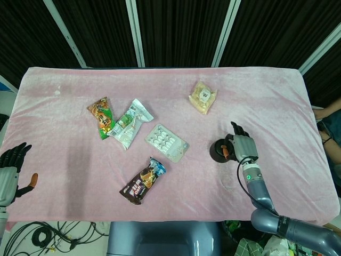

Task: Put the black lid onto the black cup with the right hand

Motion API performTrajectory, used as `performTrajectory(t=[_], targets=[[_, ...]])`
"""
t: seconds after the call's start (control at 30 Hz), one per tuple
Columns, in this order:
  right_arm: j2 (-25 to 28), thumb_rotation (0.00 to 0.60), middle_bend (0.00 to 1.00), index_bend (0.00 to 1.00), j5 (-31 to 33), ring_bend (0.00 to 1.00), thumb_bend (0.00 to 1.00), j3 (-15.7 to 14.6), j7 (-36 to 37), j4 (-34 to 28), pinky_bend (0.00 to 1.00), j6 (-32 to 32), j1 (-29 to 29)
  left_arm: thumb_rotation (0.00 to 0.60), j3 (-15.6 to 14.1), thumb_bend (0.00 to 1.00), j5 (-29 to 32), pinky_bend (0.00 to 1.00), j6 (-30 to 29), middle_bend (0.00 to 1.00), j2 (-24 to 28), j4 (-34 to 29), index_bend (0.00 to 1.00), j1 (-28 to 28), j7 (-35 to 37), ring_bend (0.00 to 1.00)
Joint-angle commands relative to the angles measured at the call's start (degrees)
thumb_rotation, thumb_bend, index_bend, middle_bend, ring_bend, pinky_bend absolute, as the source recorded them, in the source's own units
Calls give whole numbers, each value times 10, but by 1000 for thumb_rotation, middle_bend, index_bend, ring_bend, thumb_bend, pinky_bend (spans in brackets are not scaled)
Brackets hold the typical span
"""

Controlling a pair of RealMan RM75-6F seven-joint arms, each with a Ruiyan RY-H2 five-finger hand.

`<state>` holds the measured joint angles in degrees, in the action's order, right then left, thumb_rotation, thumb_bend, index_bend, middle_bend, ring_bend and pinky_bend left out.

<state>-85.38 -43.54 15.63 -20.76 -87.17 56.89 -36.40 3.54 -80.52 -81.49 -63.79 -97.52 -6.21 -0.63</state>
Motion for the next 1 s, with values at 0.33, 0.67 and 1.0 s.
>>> performTrajectory(t=[0.33,0.67,1.0], targets=[[3,600,0,680,1,38,413,-3,3,8,157,5,0,600,0,439,0,57,1,19,1,0,77,0,0,0],[8,600,0,680,-1,38,413,-10,5,7,157,1,1,600,0,440,1,57,2,19,0,0,77,-1,-2,0],[3,600,0,591,-5,37,321,-15,7,17,157,-2,-1,600,0,439,2,57,2,19,1,-1,77,0,-1,0]])
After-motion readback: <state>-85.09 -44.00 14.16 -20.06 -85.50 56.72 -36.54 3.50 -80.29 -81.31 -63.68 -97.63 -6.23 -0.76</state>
